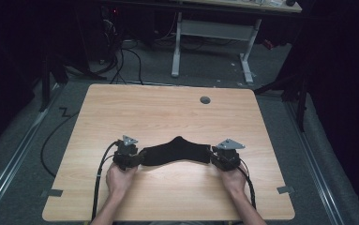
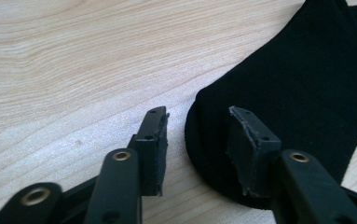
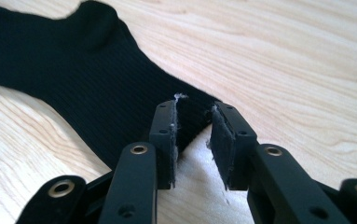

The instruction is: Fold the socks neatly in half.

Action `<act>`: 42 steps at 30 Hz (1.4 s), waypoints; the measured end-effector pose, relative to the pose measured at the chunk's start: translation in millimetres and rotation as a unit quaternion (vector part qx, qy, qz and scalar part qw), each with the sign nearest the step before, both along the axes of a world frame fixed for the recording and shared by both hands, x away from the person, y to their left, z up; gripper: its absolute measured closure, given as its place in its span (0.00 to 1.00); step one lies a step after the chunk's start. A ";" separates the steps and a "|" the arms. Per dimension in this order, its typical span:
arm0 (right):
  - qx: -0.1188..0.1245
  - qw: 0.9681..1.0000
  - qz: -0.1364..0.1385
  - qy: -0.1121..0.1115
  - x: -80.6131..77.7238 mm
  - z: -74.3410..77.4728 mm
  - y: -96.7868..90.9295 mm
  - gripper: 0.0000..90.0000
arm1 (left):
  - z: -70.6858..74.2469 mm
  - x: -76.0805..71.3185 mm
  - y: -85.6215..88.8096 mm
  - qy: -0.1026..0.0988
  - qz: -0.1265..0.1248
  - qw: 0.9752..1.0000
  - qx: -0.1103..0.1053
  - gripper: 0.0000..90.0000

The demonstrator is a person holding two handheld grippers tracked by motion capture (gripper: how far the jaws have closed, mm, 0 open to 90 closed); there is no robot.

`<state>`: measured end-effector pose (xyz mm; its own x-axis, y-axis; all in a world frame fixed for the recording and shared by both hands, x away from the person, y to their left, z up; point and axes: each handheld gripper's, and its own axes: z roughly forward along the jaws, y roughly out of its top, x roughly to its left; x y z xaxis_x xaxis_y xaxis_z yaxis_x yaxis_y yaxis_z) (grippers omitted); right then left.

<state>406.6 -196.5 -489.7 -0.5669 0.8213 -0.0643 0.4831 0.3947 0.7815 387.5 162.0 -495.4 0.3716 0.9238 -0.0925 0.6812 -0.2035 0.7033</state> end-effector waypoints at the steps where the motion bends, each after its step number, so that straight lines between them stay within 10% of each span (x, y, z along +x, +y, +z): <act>1: 0.001 1.000 0.000 0.000 -0.1 0.7 0.5 0.78 | -0.5 0.4 0.0 0.000 -0.002 1.000 -0.002 0.68; 12: -0.015 1.000 0.011 0.024 7.4 -6.5 7.7 0.77 | 0.5 2.7 -1.1 0.005 -0.024 1.000 -0.010 0.92; 26: -0.021 0.999 0.021 0.024 5.3 -5.6 16.9 0.77 | 10.6 -0.7 9.4 -0.004 -0.022 0.999 -0.026 0.96; 36: -0.025 0.999 0.022 0.021 5.6 -5.8 18.7 0.77 | 6.2 0.5 6.7 0.002 -0.020 1.000 -0.006 0.90; 42: -0.027 0.999 0.022 0.020 5.6 -5.9 18.8 0.77 | 3.3 0.2 8.1 0.014 -0.002 1.000 0.004 0.67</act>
